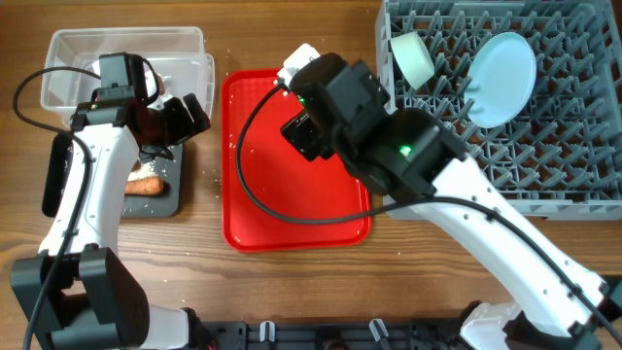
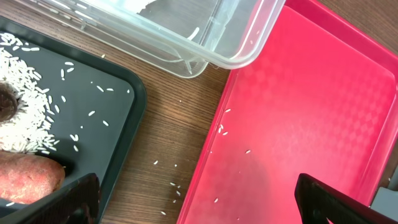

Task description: Sort waste into correct bins and load items into the dishwasher rack

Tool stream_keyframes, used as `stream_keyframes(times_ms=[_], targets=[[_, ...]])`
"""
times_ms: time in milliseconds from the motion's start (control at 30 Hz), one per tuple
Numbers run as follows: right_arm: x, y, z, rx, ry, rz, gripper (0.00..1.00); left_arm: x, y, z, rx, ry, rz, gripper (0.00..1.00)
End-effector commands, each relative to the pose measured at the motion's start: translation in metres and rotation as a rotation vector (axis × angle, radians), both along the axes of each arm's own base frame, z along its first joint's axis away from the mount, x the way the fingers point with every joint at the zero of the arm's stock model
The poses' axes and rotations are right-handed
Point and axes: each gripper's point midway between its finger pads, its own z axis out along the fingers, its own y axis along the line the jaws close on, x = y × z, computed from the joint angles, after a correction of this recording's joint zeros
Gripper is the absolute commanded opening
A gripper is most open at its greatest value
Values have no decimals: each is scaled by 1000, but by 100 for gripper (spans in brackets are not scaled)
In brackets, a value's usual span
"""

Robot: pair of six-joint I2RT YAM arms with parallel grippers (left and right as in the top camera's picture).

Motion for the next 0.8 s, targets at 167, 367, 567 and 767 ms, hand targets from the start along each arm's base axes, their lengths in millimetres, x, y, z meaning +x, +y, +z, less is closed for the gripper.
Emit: stream_keyframes(times_ms=[167,367,567,767], targets=[[-13,-102,94,318,-132,-30,100,2,2,6,3,-18,13,100],[-47,-187,80,420,-422,-195,100,2,2,6,3,-18,13,100],[-82,-211,-27,478,-494,-218,100,2,2,6,3,-18,13,100],[-89,-213,-108,631,-507,-275,100,2,2,6,3,-18,13,100]])
